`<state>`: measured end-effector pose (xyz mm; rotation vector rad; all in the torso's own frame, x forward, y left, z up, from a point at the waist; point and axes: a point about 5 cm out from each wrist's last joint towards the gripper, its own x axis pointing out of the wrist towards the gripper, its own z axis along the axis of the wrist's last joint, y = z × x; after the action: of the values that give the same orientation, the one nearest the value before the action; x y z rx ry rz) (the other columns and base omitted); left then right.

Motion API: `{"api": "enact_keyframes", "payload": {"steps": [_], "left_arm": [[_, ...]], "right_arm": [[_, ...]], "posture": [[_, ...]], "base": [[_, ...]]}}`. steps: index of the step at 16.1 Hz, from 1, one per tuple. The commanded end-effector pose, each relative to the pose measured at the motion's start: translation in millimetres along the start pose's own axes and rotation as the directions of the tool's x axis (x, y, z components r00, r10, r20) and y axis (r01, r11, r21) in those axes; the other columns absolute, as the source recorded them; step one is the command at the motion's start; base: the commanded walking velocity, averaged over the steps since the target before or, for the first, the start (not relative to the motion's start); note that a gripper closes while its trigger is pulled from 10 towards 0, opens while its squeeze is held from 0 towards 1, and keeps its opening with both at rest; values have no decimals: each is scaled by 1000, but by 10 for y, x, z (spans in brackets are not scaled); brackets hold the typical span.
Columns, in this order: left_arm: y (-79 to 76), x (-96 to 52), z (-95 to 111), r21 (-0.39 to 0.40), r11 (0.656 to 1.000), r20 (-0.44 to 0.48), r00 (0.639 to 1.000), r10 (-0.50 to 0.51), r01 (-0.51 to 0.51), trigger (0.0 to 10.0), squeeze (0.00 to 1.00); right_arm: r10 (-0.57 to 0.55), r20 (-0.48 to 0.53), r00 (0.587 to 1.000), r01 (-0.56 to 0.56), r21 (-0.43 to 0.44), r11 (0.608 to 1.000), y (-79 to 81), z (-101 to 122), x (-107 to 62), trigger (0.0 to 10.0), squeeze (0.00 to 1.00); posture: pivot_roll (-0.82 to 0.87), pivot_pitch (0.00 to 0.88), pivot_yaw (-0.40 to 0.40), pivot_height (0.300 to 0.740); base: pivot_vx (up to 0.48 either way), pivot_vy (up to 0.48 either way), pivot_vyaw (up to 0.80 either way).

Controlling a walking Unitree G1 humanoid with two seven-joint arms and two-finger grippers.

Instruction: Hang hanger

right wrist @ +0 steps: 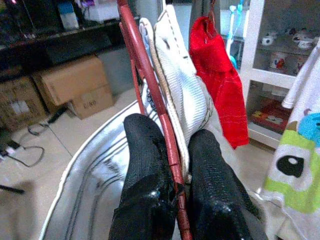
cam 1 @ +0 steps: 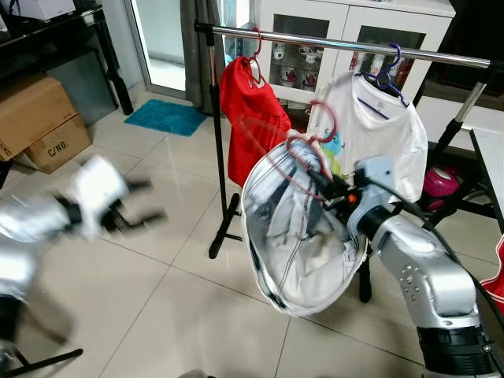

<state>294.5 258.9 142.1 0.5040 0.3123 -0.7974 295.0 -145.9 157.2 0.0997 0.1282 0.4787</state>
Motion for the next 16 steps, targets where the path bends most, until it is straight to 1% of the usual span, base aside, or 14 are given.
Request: {"api": "enact_keyframes", "payload": {"steps": [1, 2, 3, 6, 7, 8, 9, 10, 11, 12, 13, 14, 15, 16], "left_arm": [[-13, 98, -70, -43, 997, -25, 998, 58, -59, 10000, 1000], [-33, 184, -74, -127, 988, 16, 996, 90, -87, 10000, 1000], [-93, 313, -30, -249, 966, 98, 990, 97, -70, 10000, 1000], [-264, 553, 174, -350, 935, 263, 964, 38, 58, 10000, 1000], [-304, 614, 219, -364, 927, 296, 955, 24, 90, 10000, 1000], [-374, 728, 274, -390, 911, 334, 943, 2, 136, 10000, 1000], [-417, 806, 266, -421, 893, 336, 942, -8, 158, 10000, 1000], [-438, 858, 216, -442, 885, 310, 951, -4, 148, 10000, 976], [-460, 897, 166, -459, 878, 281, 960, -4, 138, 10000, 592], [-469, 936, 85, -488, 867, 220, 975, 13, 99, 10000, 306], [-470, 962, -27, -495, 868, 133, 991, 34, 37, 10000, 47], [-474, 966, -100, -505, 863, 89, 995, 39, 12, 9647, 0], [-474, 966, -117, -510, 860, 79, 996, 40, 6, 9647, 0], [-456, 962, -164, -542, 841, 73, 995, 65, -15, 0, 0]], "right_arm": [[87, 78, 993, -86, -12, 996, 116, 189, 5, 0, 0], [119, 83, 989, -118, -16, 993, 155, 208, 2, 0, 0], [163, 90, 982, -162, -25, 987, 212, 239, -4, 0, 0], [211, 98, 973, -209, -35, 977, 269, 294, -18, 0, 0], [216, 102, 971, -214, -36, 976, 276, 309, -23, 0, 0], [226, 110, 968, -223, -34, 974, 287, 337, -34, 0, 0], [235, 116, 965, -232, -34, 972, 299, 358, -43, 0, 0], [242, 119, 963, -239, -34, 970, 312, 375, -52, 0, 0], [249, 124, 961, -246, -36, 969, 322, 389, -63, 0, 0], [255, 131, 958, -253, -33, 967, 330, 404, -75, 0, 0], [262, 142, 955, -260, -28, 965, 340, 426, -82, 0, 0], [266, 148, 953, -265, -26, 964, 346, 444, -84, 0, 0], [267, 150, 952, -266, -26, 964, 348, 448, -83, 0, 0], [272, 159, 949, -272, -25, 962, 352, 478, -88, 0, 0]], "posture": [[-115, 0, 5, 740], [-116, 0, 2, 740], [-121, 0, 2, 740], [-133, 0, 4, 740], [-139, 0, 8, 740], [-144, 0, 9, 740], [-149, 0, 11, 740], [-154, 0, 14, 740], [-156, 0, 14, 740], [-157, 0, 14, 740], [-159, 0, 15, 740], [-161, 0, 16, 740], [-161, 0, 16, 740], [-161, 0, 16, 740]], "base": [[0, 0, 0], [0, 0, 0], [0, 0, 0], [0, 0, 0], [0, 0, 0], [0, 0, 0], [0, 0, 0], [0, 0, 0], [0, 0, 0], [0, 0, 0], [0, 0, 0], [0, 0, 0], [0, 0, 0], [0, 0, 0]]}}
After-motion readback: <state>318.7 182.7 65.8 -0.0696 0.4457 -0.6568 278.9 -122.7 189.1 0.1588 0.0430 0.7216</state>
